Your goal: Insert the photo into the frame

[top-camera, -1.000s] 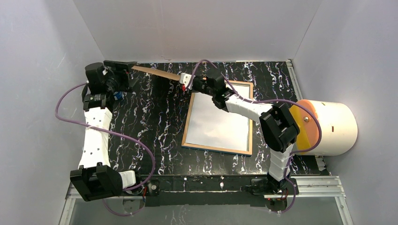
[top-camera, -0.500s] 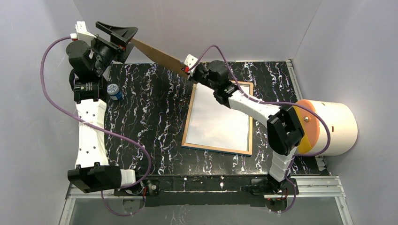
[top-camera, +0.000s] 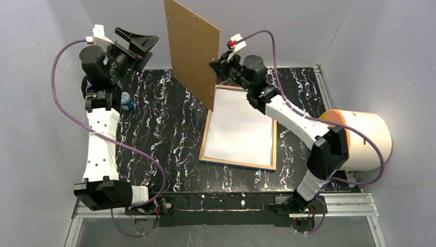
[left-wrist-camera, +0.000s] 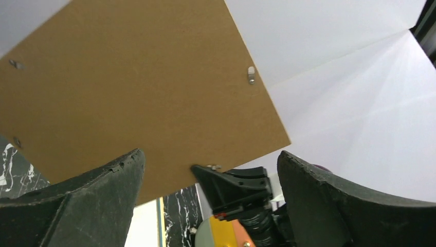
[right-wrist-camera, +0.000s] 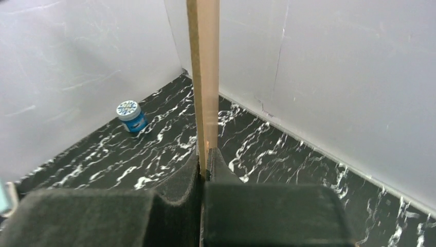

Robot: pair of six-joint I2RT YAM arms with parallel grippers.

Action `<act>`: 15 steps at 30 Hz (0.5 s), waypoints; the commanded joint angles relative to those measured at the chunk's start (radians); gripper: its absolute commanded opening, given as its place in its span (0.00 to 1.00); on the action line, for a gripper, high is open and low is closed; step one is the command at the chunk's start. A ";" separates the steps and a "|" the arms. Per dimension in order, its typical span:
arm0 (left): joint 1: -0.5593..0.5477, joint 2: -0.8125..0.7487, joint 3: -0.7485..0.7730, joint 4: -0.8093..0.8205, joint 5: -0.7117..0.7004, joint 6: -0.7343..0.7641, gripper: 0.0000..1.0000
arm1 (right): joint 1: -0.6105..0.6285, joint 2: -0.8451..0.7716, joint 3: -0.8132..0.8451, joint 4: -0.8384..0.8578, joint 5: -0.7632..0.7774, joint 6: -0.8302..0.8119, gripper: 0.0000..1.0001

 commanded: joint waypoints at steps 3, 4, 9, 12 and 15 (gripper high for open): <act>-0.021 0.011 -0.043 -0.054 -0.030 0.055 0.98 | -0.088 -0.163 0.033 -0.165 -0.050 0.439 0.01; -0.028 0.016 -0.056 -0.071 -0.049 0.061 0.98 | -0.126 -0.170 0.029 -0.209 -0.097 0.499 0.01; -0.065 0.061 -0.119 -0.123 -0.085 0.092 0.98 | -0.244 -0.240 -0.137 -0.233 -0.307 0.784 0.01; -0.092 0.093 -0.139 -0.158 -0.092 0.137 0.98 | -0.283 -0.268 -0.199 -0.272 -0.364 0.873 0.01; -0.126 0.119 -0.178 -0.170 -0.080 0.171 0.98 | -0.313 -0.287 -0.230 -0.324 -0.400 0.896 0.01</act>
